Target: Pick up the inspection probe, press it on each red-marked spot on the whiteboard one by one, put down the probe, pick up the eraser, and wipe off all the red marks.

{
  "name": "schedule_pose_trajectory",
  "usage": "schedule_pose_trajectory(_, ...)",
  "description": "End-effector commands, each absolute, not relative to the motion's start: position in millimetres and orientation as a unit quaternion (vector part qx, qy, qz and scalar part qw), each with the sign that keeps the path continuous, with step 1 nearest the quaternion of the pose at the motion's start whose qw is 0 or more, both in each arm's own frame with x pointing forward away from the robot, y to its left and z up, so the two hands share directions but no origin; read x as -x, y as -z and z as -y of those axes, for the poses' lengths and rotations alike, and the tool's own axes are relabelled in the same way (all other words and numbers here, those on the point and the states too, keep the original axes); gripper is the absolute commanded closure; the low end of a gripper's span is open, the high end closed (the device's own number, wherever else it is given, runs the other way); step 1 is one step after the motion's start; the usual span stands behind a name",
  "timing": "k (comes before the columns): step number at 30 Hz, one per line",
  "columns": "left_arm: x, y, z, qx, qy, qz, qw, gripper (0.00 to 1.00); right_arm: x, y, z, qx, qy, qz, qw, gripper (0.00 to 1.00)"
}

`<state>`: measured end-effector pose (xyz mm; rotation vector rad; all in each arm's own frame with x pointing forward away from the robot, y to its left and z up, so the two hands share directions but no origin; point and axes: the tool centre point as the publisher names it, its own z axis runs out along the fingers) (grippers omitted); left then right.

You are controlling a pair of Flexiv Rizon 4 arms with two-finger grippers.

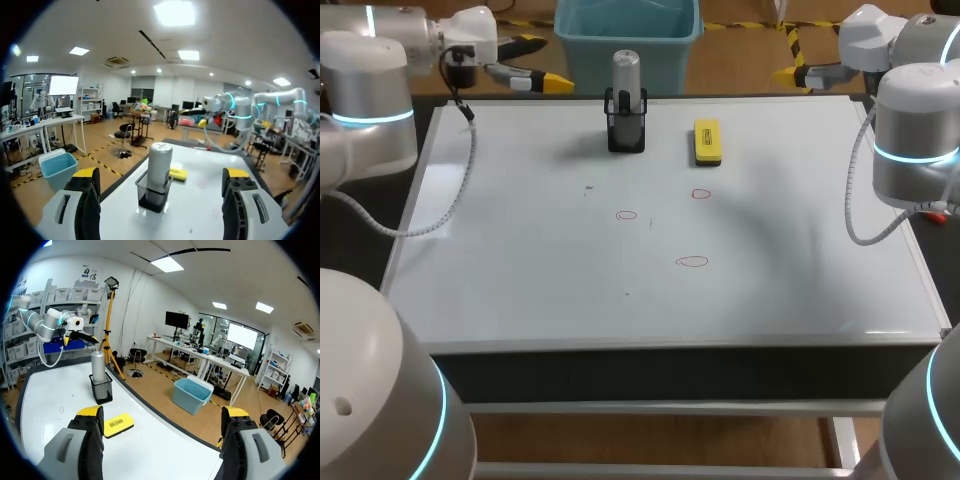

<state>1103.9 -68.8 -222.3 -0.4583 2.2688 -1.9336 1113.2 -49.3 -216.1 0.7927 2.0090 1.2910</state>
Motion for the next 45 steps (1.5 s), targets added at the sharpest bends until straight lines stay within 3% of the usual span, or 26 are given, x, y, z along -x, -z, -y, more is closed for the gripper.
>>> schedule_pose_trajectory(1, -1117, 241, 81, 0.078, 0.688, -0.721, -0.01, 0.0, -1114, 216, 50, -0.3, -0.488, -0.76, 0.307, 0.0)
schedule_pose_trajectory(11, -1128, 238, 109, 0.036, 0.712, -0.701, -0.005, 0.0, -1114, 216, 50, -0.3, -0.488, -0.76, 0.307, 0.0)
schedule_pose_trajectory(20, -1149, 246, 142, 0.005, 0.716, -0.697, -0.039, 0.0, -1114, 216, 50, -0.3, -0.488, -0.76, 0.307, 0.0)
schedule_pose_trajectory(45, -1159, 270, 196, 0.017, 0.729, -0.682, -0.06, 0.0, -1114, 216, 50, -0.3, -0.488, -0.76, 0.307, 0.0)
